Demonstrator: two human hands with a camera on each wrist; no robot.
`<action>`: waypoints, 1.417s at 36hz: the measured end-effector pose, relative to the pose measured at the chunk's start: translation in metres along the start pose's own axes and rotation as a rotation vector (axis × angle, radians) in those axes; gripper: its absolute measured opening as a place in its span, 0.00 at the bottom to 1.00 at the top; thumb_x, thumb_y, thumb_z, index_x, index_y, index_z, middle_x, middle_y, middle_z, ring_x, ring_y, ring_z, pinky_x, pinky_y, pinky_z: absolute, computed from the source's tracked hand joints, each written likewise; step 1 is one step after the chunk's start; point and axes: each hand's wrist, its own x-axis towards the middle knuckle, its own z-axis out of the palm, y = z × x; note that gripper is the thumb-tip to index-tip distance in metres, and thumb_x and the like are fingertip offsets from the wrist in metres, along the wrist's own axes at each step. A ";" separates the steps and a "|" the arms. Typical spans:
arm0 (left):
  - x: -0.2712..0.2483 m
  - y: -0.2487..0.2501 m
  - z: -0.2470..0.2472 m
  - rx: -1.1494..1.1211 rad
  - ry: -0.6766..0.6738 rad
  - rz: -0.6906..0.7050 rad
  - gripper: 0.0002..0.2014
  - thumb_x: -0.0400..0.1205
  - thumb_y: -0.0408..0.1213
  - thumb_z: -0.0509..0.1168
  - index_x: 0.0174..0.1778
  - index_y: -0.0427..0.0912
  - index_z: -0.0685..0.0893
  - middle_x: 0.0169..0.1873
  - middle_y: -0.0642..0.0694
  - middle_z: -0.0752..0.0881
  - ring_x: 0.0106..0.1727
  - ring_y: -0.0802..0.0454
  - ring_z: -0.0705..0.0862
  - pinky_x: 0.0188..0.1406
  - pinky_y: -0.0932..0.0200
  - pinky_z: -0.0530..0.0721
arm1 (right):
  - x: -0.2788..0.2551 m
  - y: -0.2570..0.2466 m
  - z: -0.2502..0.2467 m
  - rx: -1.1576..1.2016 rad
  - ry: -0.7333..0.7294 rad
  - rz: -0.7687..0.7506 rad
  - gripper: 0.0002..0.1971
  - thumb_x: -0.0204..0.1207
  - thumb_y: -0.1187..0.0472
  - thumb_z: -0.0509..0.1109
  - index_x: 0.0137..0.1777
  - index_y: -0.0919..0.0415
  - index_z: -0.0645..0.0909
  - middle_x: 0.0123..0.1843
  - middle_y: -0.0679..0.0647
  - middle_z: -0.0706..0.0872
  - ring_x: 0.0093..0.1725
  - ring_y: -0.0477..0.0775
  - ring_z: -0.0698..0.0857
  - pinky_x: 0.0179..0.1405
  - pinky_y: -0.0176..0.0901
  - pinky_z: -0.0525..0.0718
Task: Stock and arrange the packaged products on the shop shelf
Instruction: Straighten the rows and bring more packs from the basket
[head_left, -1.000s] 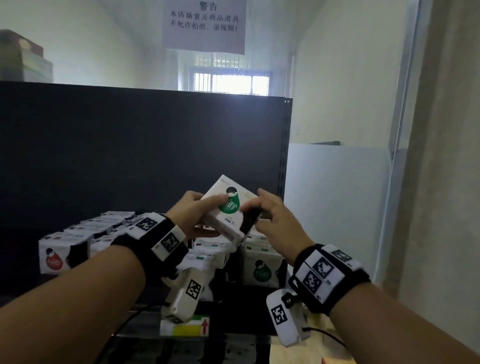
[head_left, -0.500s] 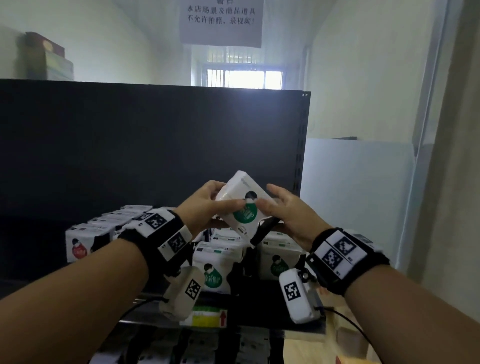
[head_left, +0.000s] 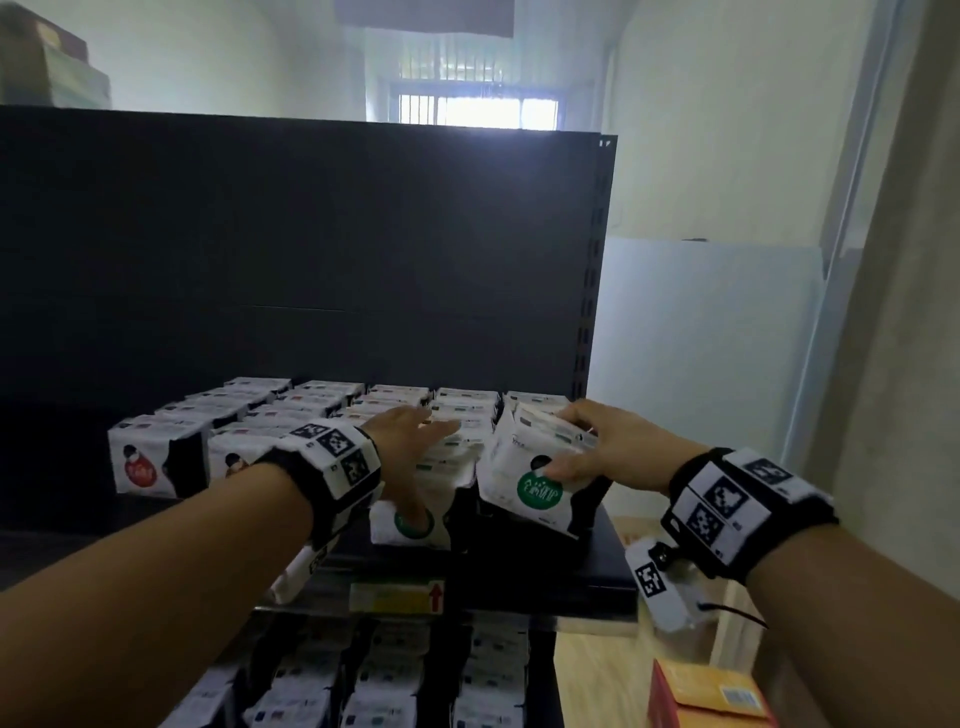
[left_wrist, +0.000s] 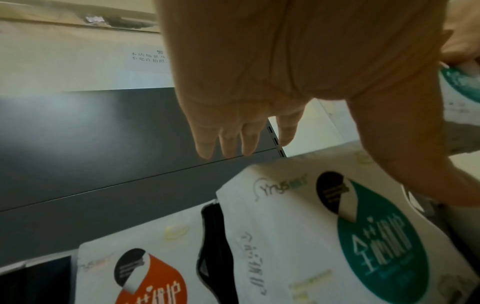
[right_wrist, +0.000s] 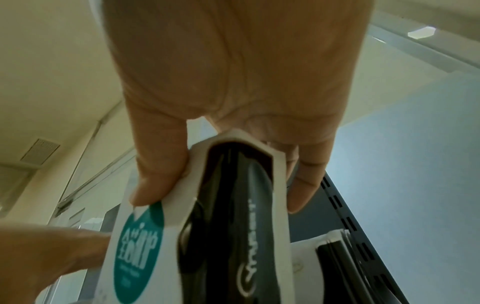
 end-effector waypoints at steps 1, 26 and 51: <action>0.001 0.002 0.000 0.005 -0.006 0.000 0.60 0.63 0.57 0.79 0.83 0.57 0.44 0.83 0.48 0.47 0.83 0.43 0.47 0.81 0.42 0.54 | -0.001 0.001 -0.002 -0.004 0.007 0.005 0.23 0.66 0.54 0.83 0.57 0.57 0.77 0.52 0.52 0.85 0.45 0.44 0.87 0.31 0.27 0.81; -0.001 0.024 -0.005 -0.140 0.021 0.003 0.44 0.75 0.44 0.74 0.83 0.53 0.54 0.83 0.48 0.52 0.83 0.49 0.53 0.77 0.53 0.61 | 0.012 0.020 0.040 -0.696 -0.236 0.222 0.61 0.67 0.40 0.78 0.85 0.51 0.34 0.86 0.58 0.34 0.84 0.64 0.36 0.82 0.64 0.53; 0.022 0.020 0.022 0.028 -0.022 0.061 0.55 0.68 0.60 0.75 0.83 0.45 0.50 0.80 0.42 0.58 0.80 0.43 0.58 0.78 0.47 0.60 | 0.030 0.032 0.035 -0.060 0.056 0.383 0.38 0.73 0.35 0.68 0.76 0.58 0.69 0.74 0.55 0.77 0.70 0.56 0.77 0.69 0.44 0.74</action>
